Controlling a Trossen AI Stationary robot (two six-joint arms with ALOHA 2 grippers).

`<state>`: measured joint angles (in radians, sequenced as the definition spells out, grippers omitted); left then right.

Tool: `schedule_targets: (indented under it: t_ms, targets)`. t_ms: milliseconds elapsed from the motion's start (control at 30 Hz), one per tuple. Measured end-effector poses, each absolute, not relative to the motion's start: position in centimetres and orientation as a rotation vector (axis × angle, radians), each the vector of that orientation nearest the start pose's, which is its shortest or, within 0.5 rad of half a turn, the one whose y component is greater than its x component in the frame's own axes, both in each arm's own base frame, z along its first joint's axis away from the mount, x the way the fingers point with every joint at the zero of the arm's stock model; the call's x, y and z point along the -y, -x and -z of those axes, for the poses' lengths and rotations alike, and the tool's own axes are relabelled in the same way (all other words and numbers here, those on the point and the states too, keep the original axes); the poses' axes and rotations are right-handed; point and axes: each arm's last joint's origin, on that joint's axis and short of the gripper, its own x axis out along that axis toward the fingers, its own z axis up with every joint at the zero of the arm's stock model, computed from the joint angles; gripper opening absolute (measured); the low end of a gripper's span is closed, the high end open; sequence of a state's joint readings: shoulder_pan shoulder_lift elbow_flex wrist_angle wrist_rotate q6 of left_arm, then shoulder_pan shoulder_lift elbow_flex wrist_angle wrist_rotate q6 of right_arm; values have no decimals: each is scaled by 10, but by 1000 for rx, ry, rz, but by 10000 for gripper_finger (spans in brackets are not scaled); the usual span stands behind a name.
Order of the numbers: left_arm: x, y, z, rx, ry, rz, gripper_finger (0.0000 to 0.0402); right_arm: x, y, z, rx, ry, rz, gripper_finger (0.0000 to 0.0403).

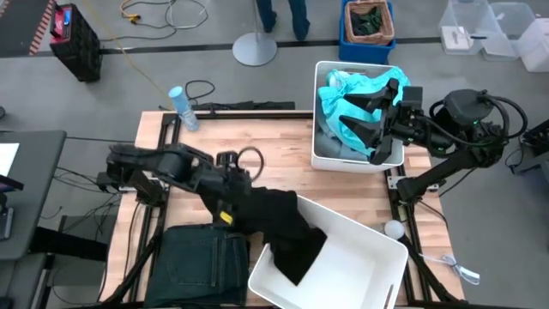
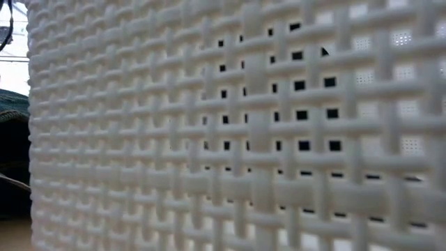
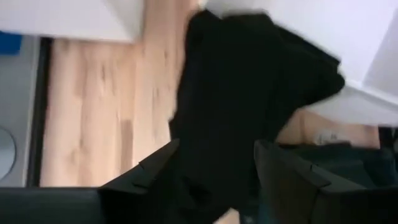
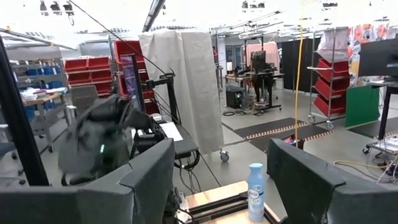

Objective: Sort clothes
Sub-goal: Put the black shirt into the bottom white laundry bin

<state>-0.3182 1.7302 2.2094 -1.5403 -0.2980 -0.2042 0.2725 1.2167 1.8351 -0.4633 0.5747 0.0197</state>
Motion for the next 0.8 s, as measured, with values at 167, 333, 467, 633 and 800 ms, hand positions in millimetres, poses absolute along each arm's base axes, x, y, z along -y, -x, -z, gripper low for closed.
schedule_targets:
  t_ms: [167,333,467,633,800]
  targets:
    - [91,-294,-397,-1202,-160,-82,224,-38,-181,-557,148,-95,280,276]
    - [97,-301,-353,-1217,-141,-34,243,-43,-180,-557,147,-96,253,276]
    - [93,-300,-319,-1278,-89,-38,254,-46,-179,-557,149,-97,238,276]
    - [92,-297,-275,-1260,-9,23,259,-46,-179,-557,149,-97,238,276]
    - [79,-290,-226,-1319,17,-40,259,-46,-179,-557,149,-98,238,276]
